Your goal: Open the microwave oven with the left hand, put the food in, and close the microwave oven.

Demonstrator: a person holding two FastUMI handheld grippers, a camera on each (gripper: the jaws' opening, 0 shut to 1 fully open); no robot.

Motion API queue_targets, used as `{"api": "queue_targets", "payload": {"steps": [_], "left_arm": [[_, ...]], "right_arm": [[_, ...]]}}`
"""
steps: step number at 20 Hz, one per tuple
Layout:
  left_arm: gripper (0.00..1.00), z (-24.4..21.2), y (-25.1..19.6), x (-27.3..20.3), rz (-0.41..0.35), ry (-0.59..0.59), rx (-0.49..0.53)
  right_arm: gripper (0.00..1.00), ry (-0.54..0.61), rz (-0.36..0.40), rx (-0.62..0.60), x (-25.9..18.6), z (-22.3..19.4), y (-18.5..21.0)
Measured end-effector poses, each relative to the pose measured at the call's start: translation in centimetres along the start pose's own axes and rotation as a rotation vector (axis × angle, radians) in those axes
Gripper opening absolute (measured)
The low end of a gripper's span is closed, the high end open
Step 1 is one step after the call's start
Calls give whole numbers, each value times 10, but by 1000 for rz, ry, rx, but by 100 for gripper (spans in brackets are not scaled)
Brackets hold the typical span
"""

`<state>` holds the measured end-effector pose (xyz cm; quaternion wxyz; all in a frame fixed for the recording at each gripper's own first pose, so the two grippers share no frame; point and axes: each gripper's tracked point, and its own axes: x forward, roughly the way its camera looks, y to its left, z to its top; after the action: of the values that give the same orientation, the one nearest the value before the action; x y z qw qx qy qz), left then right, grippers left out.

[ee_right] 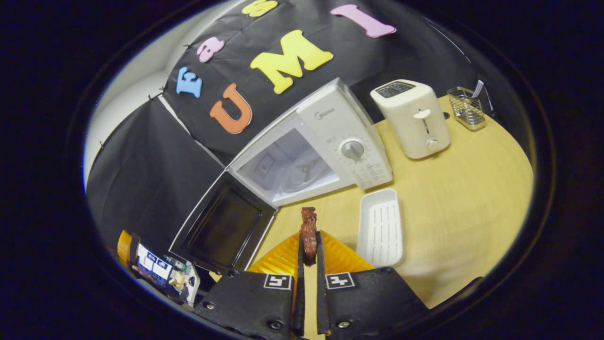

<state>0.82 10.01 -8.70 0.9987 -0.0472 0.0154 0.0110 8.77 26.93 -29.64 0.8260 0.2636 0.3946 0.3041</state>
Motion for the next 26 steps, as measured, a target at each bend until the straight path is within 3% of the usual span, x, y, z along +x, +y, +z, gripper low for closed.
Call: {"api": "queue_targets", "payload": {"steps": [5,9,12,17,19,22,26], "left_arm": [[92,-8,27,-4,17,9,-15],[92,-25,52,-5,60,43,-34],[92,-34,62,-6,74,69,-37],[92,-31,77,-9,108,52,-16],[92,-33,76,-10,104,50,-14],[92,-28,79,-12,103,37,-5],[92,-35,79,-11,102,54,-11]], "right_arm": [[13,-193,18,80,74,7,52],[13,-413,-42,72,138,39,75],[13,-511,-98,57,190,59,82],[13,-522,-225,48,274,81,61],[13,-500,-240,54,294,86,52],[14,-490,-227,62,305,92,48],[17,-505,-277,30,304,94,41]]}}
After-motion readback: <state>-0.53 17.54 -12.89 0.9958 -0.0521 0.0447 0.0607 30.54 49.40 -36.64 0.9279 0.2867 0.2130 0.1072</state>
